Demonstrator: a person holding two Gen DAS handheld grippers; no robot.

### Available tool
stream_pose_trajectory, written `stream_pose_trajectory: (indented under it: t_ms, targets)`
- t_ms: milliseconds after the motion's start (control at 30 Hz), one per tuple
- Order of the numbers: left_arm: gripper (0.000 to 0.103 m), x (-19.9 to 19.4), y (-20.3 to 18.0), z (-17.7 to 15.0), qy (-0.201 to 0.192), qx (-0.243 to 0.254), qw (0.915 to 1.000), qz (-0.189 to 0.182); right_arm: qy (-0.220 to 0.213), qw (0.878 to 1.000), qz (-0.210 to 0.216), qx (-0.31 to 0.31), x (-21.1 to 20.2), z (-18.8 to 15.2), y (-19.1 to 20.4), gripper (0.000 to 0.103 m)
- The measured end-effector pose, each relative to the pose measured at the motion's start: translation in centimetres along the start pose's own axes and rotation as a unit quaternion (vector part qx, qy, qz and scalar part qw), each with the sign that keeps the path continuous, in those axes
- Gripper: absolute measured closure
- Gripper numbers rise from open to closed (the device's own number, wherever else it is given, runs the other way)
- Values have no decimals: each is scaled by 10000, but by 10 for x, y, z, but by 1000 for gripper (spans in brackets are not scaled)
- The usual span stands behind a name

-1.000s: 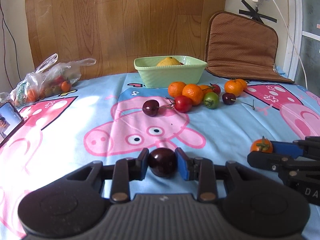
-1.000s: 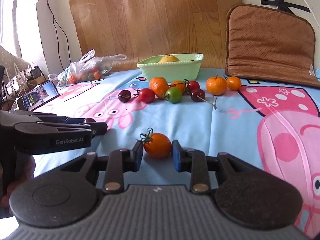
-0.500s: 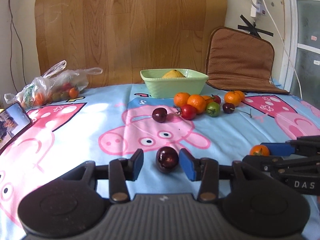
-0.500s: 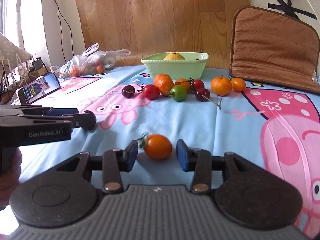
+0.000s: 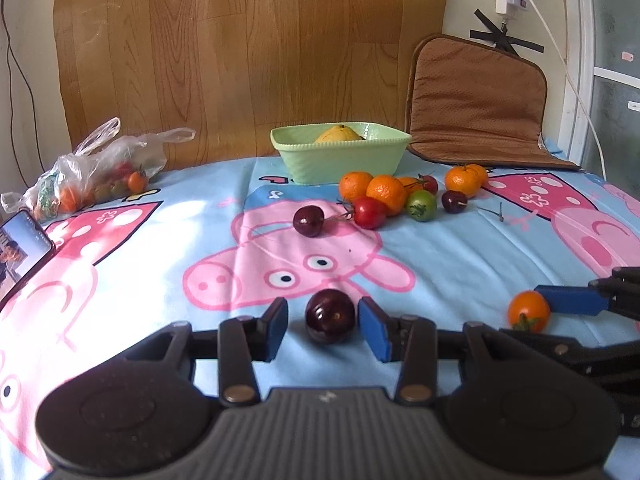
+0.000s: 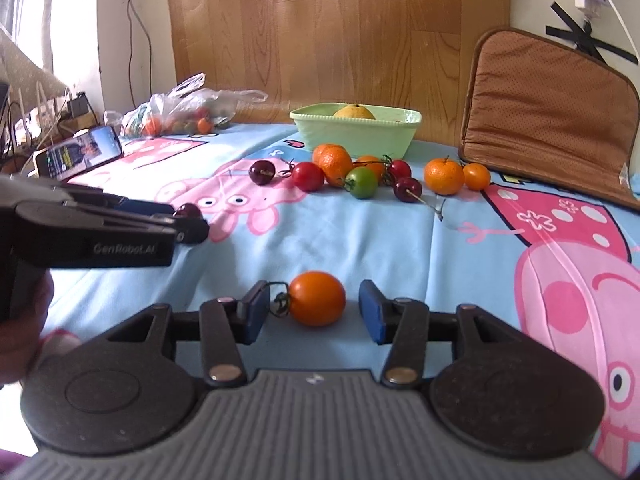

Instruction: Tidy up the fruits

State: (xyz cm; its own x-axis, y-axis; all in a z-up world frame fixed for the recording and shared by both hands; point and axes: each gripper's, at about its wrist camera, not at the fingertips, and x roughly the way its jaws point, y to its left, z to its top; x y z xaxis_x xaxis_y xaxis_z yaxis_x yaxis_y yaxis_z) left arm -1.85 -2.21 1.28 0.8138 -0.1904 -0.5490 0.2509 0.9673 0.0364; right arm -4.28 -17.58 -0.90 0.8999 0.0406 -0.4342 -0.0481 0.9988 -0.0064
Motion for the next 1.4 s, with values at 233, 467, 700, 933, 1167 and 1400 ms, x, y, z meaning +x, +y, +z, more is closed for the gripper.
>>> stream_pose_trajectory:
  t_ms: [233,467,700,933,1167,1400]
  targets:
    - [75,0,-4,-1,-14,87,9998,-181,-90,10000,-5,-40,-2,-2,1,64]
    - [75,-1,-28,3,-78,205,9975,-666,-301,9980,-395,382,-6,1,-16,64]
    - [75,4,-44,1,45,417,9963,-753,-78,9974,-230,680,-4,-1,-30,62]
    - [72,7,-43,0,124,390,9969,-665,-74,9979,-102,642,-5,-2,-30,59]
    - [68,8,-41,1,131,339,9972,-660,-68,9981,-87,608,-5,-2,-29,58]
    - [68,7,-40,1,124,291,9971,-692,-52,9986,-70,520,-4,-2,-27,54]
